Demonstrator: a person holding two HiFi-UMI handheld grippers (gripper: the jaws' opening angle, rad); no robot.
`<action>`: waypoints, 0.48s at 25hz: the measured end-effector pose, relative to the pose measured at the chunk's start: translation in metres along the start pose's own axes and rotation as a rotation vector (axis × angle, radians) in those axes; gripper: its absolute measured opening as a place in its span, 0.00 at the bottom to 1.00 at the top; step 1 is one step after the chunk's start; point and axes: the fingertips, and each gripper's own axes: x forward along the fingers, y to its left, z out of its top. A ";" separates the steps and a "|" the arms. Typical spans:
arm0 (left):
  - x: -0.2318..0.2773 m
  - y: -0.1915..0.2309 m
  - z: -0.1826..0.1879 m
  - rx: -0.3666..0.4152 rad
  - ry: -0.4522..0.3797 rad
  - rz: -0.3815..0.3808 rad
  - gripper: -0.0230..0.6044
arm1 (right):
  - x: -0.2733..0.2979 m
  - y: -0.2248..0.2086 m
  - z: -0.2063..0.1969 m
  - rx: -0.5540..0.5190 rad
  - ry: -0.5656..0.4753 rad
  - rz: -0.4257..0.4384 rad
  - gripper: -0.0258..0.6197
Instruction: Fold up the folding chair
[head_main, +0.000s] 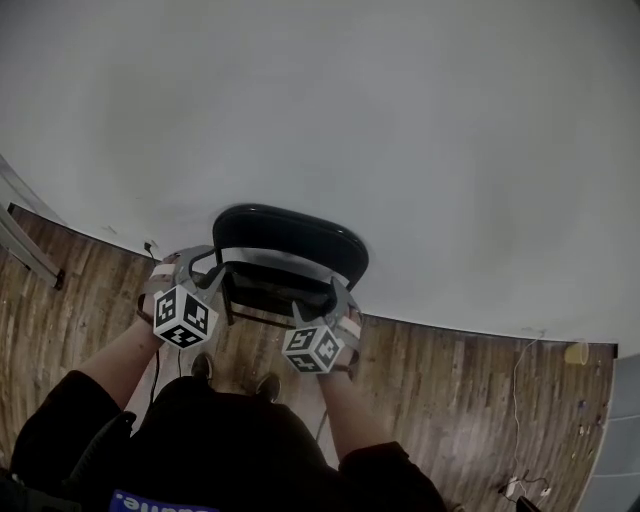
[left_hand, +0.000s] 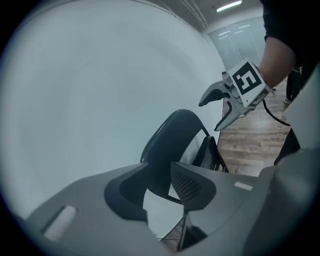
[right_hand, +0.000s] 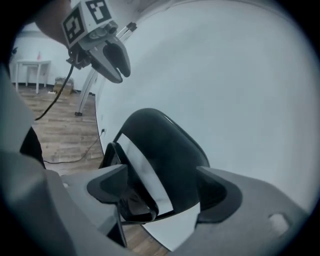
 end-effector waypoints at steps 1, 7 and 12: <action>-0.012 -0.002 -0.005 -0.034 -0.010 0.000 0.26 | -0.011 0.006 0.002 0.030 -0.003 0.006 0.70; -0.066 -0.021 -0.038 -0.180 -0.080 -0.050 0.24 | -0.065 0.041 0.023 0.122 -0.015 0.011 0.69; -0.109 -0.043 -0.058 -0.226 -0.170 -0.138 0.22 | -0.106 0.090 0.051 0.181 -0.024 -0.007 0.67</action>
